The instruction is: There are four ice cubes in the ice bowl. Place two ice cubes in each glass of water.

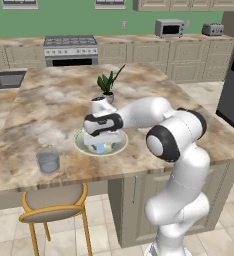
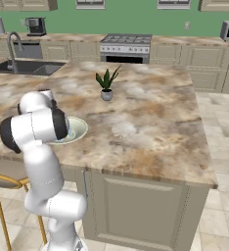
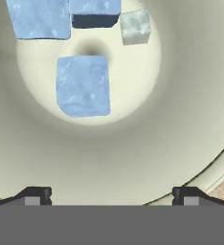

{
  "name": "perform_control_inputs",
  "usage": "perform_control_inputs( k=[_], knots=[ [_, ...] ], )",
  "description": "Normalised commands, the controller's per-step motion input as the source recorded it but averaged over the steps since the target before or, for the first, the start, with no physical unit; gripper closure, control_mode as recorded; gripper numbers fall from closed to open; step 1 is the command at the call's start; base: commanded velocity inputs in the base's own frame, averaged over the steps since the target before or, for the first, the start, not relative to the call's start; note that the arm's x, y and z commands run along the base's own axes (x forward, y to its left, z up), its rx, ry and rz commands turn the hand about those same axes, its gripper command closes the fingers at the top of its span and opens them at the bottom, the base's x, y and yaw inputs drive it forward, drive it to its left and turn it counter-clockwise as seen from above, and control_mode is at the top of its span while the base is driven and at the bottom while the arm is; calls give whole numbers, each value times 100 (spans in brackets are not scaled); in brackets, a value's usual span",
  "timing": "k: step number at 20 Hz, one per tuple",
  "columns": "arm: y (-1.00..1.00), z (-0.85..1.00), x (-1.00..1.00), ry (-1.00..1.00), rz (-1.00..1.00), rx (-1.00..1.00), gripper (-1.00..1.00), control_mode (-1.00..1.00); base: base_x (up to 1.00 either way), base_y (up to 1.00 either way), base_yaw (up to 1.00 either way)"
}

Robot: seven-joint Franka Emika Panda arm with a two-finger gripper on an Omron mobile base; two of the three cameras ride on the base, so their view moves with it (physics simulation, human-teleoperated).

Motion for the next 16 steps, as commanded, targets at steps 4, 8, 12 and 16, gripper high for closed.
perform_control_inputs(
  k=[4, 8, 12, 16],
  knots=[
    [11, -17, 20, 0, 0, 0, -100, -100, 0, 0, 0],
    [0, -27, 26, 0, 0, 0, -100, -100, 0, 0, 0],
    [0, -18, 25, 0, 0, 0, -100, -100, 0, 0, 0],
    [0, -9, 23, 0, 0, 0, -100, -100, 0, 0, 0]
  ],
)
